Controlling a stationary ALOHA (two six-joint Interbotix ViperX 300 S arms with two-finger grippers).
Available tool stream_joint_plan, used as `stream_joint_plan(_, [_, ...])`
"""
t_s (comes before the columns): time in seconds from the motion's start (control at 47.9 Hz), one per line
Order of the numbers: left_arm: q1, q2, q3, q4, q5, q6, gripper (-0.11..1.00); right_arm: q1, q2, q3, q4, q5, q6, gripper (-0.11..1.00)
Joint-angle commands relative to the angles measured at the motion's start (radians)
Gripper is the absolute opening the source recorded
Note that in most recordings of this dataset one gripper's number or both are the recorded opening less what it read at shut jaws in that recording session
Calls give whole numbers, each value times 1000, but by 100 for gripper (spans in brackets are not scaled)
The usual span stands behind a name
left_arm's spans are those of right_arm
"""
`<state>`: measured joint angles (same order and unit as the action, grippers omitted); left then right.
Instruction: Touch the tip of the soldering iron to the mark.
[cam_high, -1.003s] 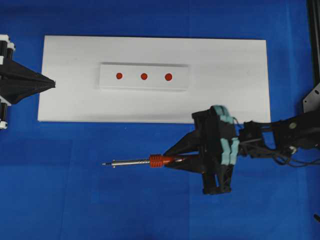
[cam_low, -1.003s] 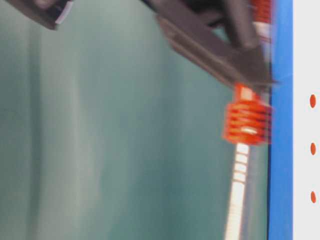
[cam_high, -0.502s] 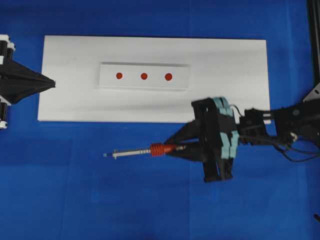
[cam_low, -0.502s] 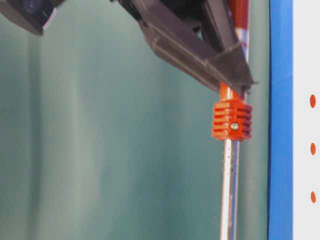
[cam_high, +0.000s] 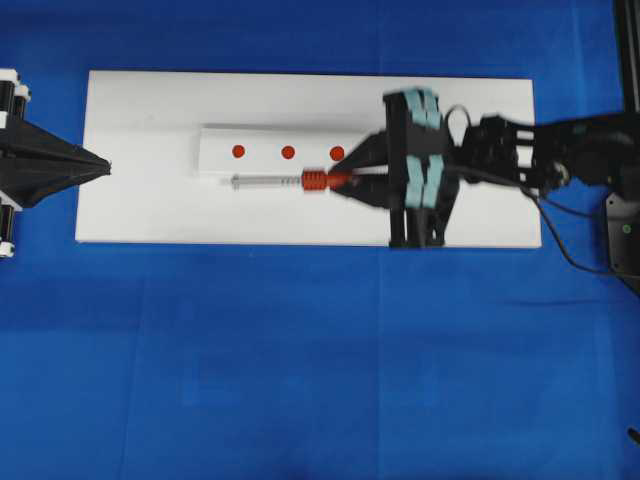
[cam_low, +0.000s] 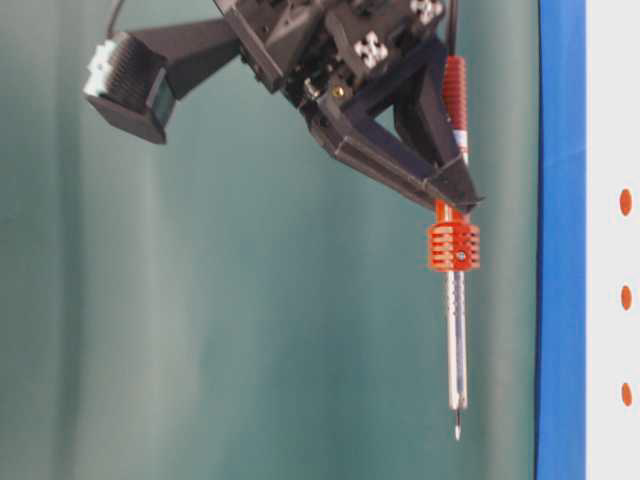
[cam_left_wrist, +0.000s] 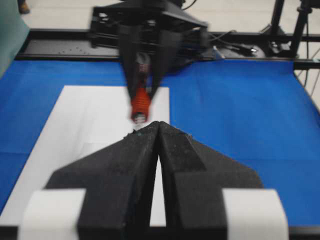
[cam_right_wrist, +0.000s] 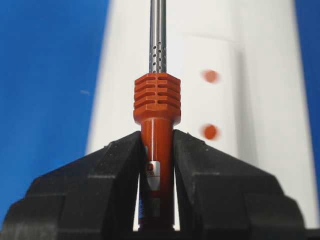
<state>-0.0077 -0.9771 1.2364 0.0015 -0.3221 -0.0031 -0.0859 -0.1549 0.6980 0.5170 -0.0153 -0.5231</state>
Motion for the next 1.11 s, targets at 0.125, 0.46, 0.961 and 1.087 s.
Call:
stream_joint_plan(0.125, [-2,3,-11,2,-9,-2,0,-91,-12,-44,-15,43,-32,6])
stream_joint_plan(0.46, [-2,3,-11,0,-9,0,0,-123,-6,-60,-41,78,-34,6])
stream_joint_plan(0.961, [-2,3,-11,0,-9,0,0,-181,34,-101,-49,268,-23,6])
stream_joint_plan(1.087, [-2,3,-11,2,-9,-2,0,-204,44,-107,-78,322,-21,6])
